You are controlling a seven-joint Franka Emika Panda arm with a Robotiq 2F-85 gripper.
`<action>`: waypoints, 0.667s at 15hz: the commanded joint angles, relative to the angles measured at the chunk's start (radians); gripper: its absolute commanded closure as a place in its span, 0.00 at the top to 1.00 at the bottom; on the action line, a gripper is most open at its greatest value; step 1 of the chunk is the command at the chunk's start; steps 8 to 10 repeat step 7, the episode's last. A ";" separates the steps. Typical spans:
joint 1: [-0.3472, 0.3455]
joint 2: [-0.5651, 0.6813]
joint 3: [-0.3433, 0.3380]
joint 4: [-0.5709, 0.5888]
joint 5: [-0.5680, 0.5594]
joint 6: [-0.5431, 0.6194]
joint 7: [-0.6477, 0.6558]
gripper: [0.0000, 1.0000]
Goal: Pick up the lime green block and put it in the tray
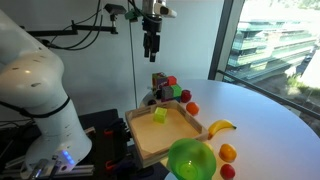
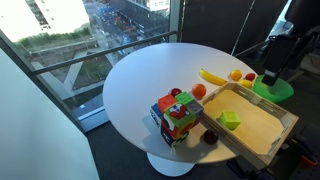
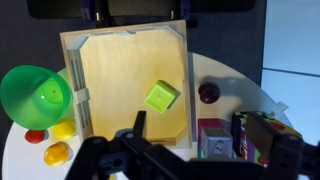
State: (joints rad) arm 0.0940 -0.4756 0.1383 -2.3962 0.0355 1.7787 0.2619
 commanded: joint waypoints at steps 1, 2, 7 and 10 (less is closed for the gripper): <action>0.006 -0.034 -0.003 0.014 0.010 0.018 -0.051 1.00; 0.009 -0.034 -0.007 0.018 0.021 0.017 -0.061 1.00; 0.002 -0.029 0.004 0.010 0.013 0.014 -0.049 1.00; 0.002 -0.029 0.004 0.010 0.013 0.014 -0.049 1.00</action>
